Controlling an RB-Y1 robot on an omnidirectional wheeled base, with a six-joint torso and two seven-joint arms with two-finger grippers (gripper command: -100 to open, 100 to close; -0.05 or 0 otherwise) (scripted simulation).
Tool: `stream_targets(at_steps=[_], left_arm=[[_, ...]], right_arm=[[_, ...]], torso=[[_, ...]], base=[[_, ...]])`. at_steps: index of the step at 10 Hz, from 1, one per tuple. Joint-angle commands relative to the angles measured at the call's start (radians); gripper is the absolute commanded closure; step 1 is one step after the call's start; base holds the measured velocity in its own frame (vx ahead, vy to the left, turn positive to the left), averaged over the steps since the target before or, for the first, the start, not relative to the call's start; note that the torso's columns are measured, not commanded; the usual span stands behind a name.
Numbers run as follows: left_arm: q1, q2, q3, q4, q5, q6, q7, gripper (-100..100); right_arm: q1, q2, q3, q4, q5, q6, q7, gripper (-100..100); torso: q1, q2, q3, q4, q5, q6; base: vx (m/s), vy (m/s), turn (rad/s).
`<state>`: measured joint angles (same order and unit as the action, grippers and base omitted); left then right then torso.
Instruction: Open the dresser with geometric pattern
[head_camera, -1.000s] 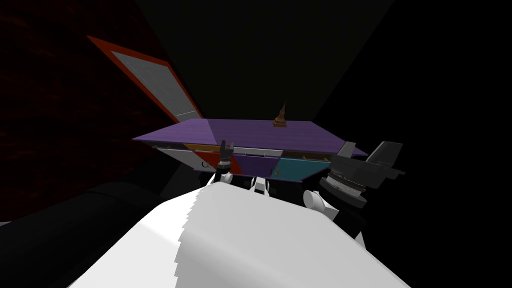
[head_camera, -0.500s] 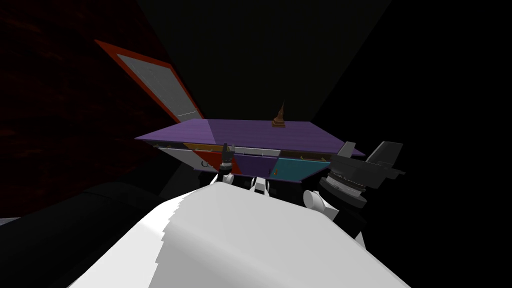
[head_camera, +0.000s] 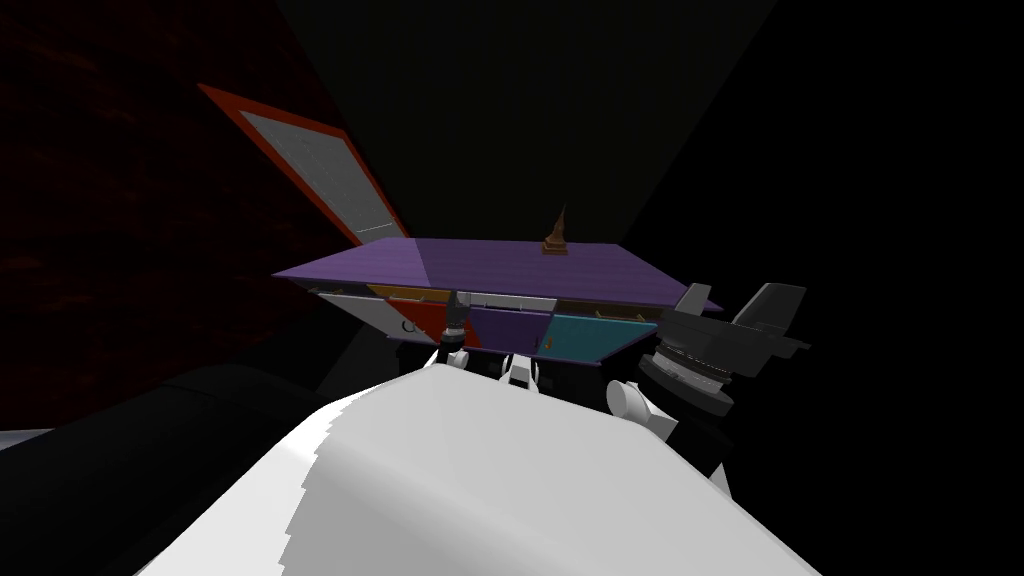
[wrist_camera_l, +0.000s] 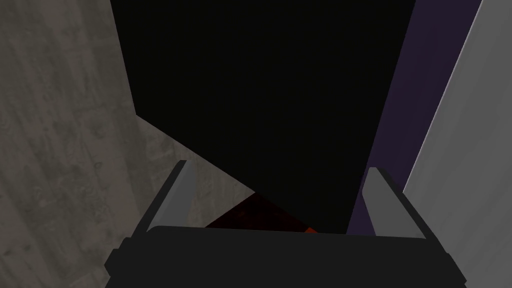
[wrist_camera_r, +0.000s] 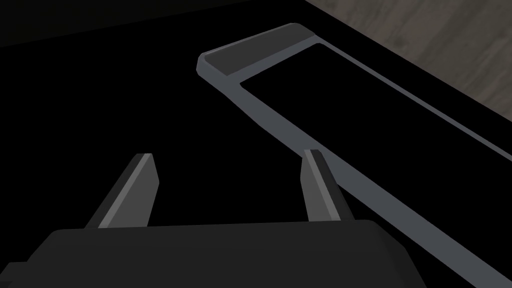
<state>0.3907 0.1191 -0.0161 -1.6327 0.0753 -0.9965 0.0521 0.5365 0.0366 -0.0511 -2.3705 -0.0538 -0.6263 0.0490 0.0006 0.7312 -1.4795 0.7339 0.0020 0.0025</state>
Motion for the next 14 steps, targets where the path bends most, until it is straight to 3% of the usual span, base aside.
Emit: stream_targets(at_steps=[1,5,10,14], left_arm=[[-0.015,0.009,0.0,0.066,-0.003,-0.028,0.005,-100],[-0.027,0.015,0.001,0.118,-0.006,-0.058,0.008,-100],[-0.062,0.017,0.002,0.262,-0.014,-0.141,0.015,-100],[-0.092,-0.005,0.003,0.395,-0.021,-0.209,0.02,-100]], right_arm=[[0.0,0.0,0.0,0.0,0.0,0.0,0.0,0],[0.0,0.0,0.0,0.0,0.0,0.0,0.0,0],[0.0,0.0,0.0,0.0,0.0,0.0,0.0,0],[0.0,0.0,0.0,0.0,0.0,0.0,0.0,0]], torso=[[0.001,-0.001,0.0,0.0,0.001,0.0],[-0.001,-0.005,-0.001,-0.007,0.005,0.003],[0.0,-0.001,-0.001,0.001,0.0,0.001],[0.0,0.005,0.002,0.003,-0.002,-0.002]], base=[[0.008,-0.027,0.018],[0.004,-0.026,0.012],[-0.006,-0.053,0.008],[0.003,-0.055,0.008]])
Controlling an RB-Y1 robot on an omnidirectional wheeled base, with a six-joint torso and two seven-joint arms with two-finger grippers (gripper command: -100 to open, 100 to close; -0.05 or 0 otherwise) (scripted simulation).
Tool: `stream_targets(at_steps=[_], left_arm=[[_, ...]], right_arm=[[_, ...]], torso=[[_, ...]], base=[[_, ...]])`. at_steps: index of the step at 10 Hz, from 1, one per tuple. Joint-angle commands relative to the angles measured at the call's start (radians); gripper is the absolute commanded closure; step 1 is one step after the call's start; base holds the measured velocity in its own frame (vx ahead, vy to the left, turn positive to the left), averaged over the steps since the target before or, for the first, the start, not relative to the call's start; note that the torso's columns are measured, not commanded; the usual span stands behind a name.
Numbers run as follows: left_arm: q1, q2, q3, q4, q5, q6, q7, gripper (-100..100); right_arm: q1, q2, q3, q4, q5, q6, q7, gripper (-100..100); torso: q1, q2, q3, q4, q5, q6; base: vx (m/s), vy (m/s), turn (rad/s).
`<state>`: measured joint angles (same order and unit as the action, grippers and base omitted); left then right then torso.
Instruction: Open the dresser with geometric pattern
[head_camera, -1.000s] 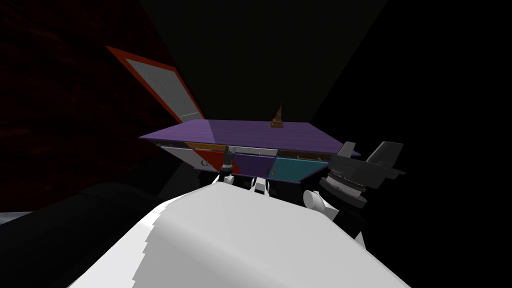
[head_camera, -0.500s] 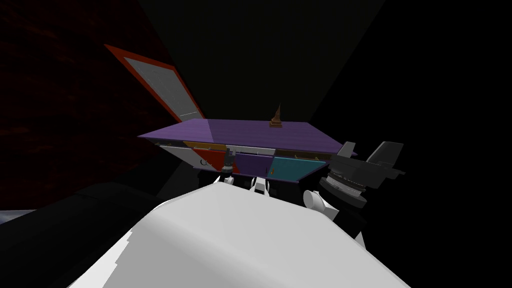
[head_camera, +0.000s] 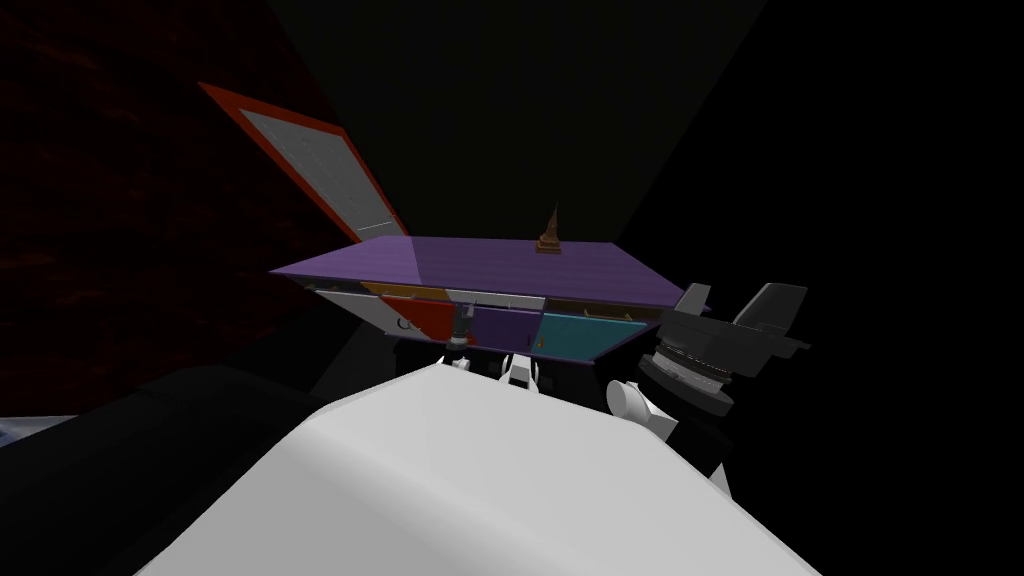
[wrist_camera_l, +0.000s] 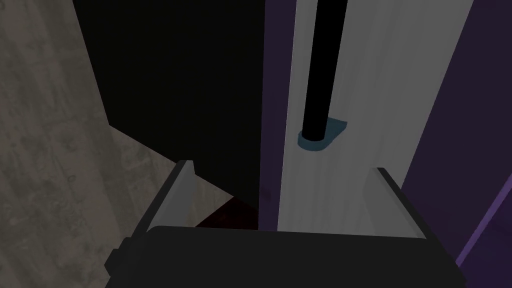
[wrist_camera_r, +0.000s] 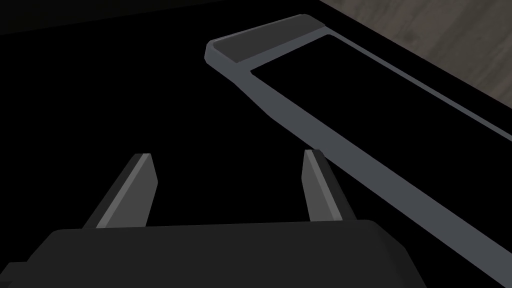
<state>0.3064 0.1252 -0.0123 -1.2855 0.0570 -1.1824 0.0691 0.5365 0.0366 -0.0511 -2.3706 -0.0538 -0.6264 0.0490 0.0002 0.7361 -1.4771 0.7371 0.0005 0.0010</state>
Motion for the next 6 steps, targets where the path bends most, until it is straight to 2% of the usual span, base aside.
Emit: stream_targets(at_steps=[1,5,6], left_arm=[[-0.015,-0.021,0.0,0.077,-0.005,-0.039,0.004,-100],[-0.034,-0.078,0.0,0.16,-0.01,-0.081,0.008,-100],[-0.029,-0.071,-0.001,0.146,-0.01,-0.074,0.006,-100]], right_arm=[[0.0,0.0,0.0,0.0,0.0,0.0,0.0,0],[0.0,0.0,0.0,0.0,0.0,0.0,0.0,0],[0.0,0.0,0.0,0.0,0.0,0.0,0.0,0]], torso=[[0.0,0.002,0.001,0.001,0.0,-0.001],[0.0,0.002,0.001,0.001,0.0,-0.001],[0.001,0.002,0.001,0.001,0.0,-0.001]], base=[[0.005,-0.051,0.011],[-0.002,-0.044,0.01],[0.0,-0.014,0.001]])
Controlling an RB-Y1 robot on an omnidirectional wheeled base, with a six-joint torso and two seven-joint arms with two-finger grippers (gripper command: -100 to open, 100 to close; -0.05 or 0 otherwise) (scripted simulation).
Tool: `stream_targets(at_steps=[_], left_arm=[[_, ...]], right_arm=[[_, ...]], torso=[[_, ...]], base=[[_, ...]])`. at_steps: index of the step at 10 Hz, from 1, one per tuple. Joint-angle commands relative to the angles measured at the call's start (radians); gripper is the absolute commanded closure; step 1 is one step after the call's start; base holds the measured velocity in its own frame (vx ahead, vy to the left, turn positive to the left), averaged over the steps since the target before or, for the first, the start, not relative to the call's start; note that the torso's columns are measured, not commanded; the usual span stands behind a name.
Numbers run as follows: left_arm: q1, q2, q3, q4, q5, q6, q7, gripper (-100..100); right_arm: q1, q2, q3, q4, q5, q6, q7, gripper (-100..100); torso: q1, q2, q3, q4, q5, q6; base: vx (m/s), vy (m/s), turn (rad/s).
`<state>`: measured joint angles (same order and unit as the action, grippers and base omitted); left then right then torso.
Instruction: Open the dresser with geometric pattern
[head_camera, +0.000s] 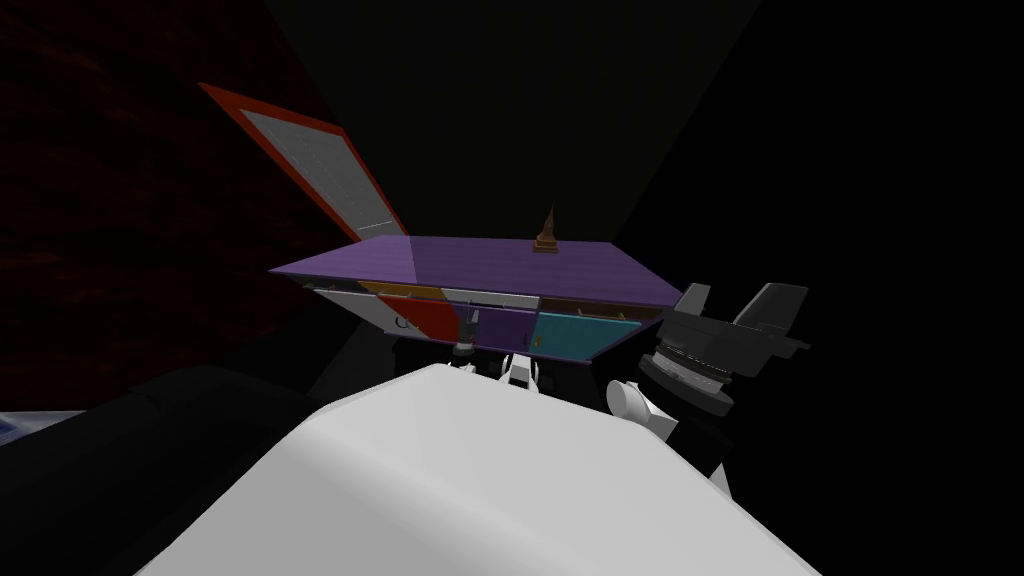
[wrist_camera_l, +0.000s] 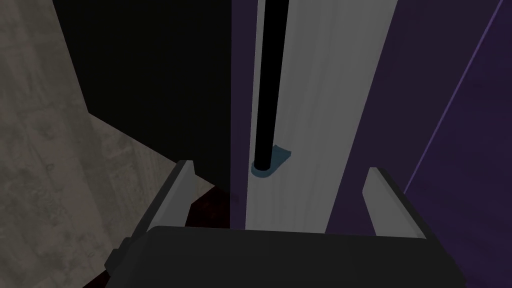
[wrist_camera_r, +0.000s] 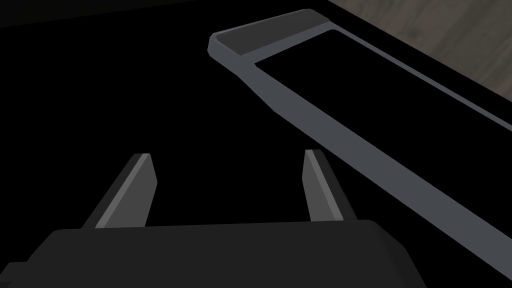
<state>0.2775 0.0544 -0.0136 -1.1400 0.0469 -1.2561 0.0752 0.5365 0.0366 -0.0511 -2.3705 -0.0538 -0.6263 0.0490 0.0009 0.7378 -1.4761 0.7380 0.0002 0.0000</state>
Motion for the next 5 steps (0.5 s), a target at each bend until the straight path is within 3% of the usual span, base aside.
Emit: stream_targets(at_steps=[1,5], left_arm=[[-0.022,0.001,0.004,-0.015,0.002,0.036,-0.001,-100],[-0.065,0.008,0.013,-0.049,0.006,0.11,-0.001,-100]], right_arm=[[0.0,0.0,0.0,0.0,0.0,0.0,0.0,0],[0.0,0.0,0.0,0.0,0.0,0.0,0.0,0]], torso=[[0.001,0.0,0.0,0.0,0.0,0.0],[-0.001,0.0,0.0,0.0,0.0,0.0]], base=[[-0.015,-0.009,0.022],[-0.022,-0.006,0.013]])
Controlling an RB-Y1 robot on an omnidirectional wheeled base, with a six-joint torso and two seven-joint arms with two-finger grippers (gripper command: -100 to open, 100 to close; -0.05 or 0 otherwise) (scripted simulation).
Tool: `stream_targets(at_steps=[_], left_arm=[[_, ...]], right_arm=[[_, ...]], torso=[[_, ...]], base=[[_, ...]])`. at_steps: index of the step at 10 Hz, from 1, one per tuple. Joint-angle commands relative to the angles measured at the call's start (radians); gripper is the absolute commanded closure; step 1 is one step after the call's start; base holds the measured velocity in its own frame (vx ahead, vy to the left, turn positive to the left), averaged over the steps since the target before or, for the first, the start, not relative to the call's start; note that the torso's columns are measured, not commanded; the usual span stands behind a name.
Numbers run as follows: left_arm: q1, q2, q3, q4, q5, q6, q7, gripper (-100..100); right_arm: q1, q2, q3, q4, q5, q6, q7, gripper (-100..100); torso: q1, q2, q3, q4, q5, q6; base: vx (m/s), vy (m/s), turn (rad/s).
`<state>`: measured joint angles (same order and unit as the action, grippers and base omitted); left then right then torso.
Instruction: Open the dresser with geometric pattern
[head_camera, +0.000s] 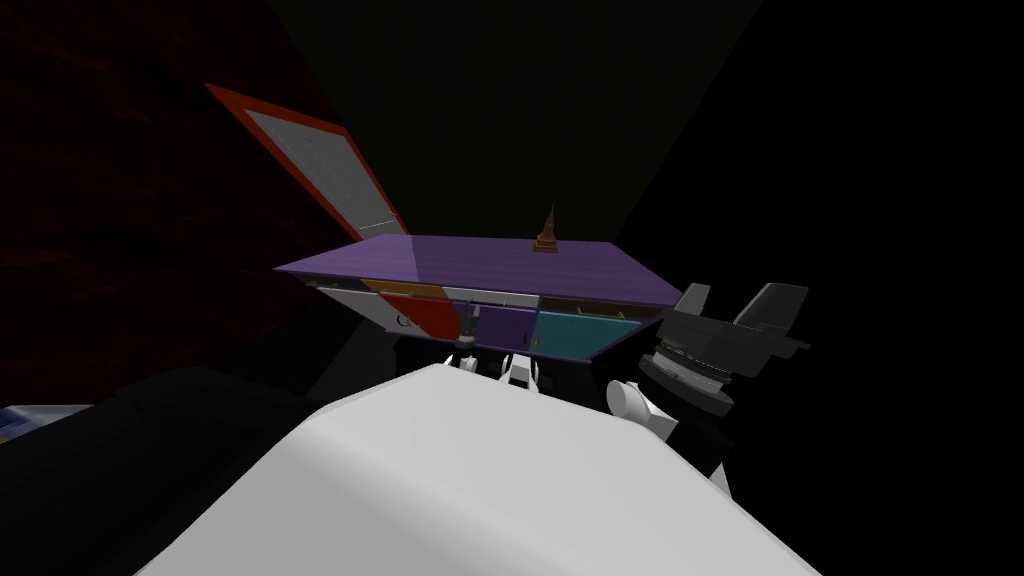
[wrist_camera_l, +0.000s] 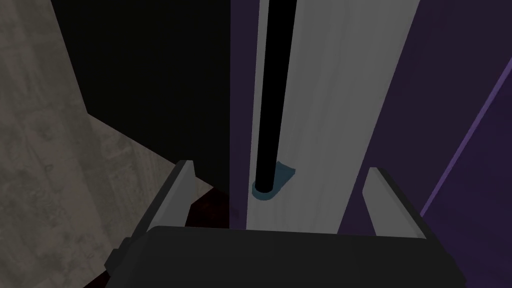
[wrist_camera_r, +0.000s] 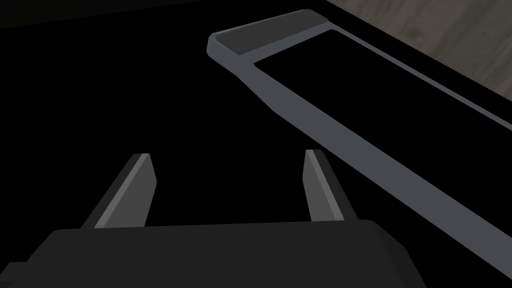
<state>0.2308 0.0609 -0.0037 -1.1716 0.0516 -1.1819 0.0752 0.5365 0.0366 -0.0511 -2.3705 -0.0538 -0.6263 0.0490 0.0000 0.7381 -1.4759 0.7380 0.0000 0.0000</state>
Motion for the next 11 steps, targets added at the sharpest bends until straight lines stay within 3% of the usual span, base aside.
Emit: stream_targets(at_steps=[1,2,3,8,11], left_arm=[[-0.025,0.002,0.004,-0.024,0.002,0.049,-0.002,-100],[-0.022,0.002,0.004,-0.019,0.001,0.039,-0.001,-100],[-0.004,-0.001,0.0,-0.006,0.0,0.011,-0.001,100],[0.039,-0.007,-0.009,0.028,-0.004,-0.064,0.0,100],[0.026,0.001,-0.007,-0.015,-0.003,-0.009,0.005,100]], right_arm=[[0.0,0.0,0.0,0.0,0.0,0.0,0.0,0],[0.0,0.0,0.0,0.0,0.0,0.0,0.0,0],[0.0,0.0,0.0,0.0,0.0,0.0,0.0,0],[0.0,0.0,0.0,0.0,0.0,0.0,0.0,0],[0.0,0.0,0.0,0.0,0.0,0.0,0.0,0]], torso=[[0.0,0.0,0.0,0.0,0.0,0.0],[0.0,0.0,0.0,0.0,0.0,0.0],[0.0,-0.001,0.0,0.0,0.0,0.0],[0.001,0.002,0.001,0.001,0.001,0.0],[0.0,0.005,0.003,0.002,0.0,-0.001]], base=[[-0.018,-0.006,0.011],[-0.007,-0.003,0.002],[0.012,0.003,-0.022],[0.02,0.006,-0.012],[-0.095,-0.024,0.026]])
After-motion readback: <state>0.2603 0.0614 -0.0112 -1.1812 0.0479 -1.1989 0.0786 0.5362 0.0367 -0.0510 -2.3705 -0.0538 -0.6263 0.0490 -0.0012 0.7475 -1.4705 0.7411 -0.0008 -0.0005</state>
